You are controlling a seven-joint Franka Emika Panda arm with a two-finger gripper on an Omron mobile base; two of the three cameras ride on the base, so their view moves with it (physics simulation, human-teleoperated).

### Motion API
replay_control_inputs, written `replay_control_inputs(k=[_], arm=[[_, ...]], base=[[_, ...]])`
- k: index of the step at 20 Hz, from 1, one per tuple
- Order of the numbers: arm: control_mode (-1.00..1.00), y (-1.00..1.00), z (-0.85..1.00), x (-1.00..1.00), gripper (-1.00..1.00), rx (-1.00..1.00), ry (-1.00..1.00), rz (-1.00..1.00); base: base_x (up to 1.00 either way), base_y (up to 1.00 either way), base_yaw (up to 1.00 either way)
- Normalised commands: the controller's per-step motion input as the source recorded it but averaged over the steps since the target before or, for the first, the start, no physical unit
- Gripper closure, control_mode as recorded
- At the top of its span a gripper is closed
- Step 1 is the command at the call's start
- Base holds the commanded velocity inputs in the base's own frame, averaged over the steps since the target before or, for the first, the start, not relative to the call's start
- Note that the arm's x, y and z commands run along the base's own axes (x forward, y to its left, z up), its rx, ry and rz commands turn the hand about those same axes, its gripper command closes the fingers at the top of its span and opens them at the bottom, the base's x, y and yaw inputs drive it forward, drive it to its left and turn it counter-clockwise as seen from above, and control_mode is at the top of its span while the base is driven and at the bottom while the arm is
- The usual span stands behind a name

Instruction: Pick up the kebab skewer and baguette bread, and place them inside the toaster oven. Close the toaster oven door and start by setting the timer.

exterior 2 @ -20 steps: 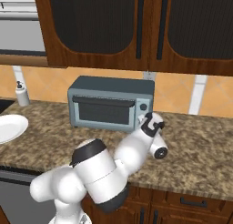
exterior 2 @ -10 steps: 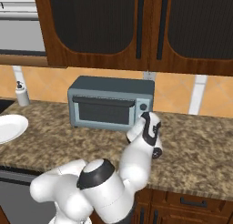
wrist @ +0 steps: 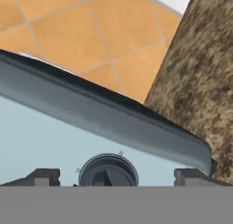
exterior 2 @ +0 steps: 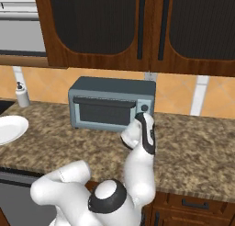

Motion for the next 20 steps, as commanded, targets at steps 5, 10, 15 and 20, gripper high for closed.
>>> replay_control_inputs(k=[5,10,15,20], arm=[[-1.0,0.0,0.1,0.01,-1.0,0.03,0.0,0.0],[-1.0,-0.1,0.1,0.0,-1.0,0.03,0.0,0.03],[-1.0,-0.17,0.17,0.0,-1.0,0.03,0.01,0.09],[-1.0,-0.16,0.24,-0.06,-1.0,0.0,0.01,0.14]], base=[[0.0,0.0,0.0],[0.0,0.0,0.0],[0.0,0.0,0.0],[0.0,0.0,0.0]])
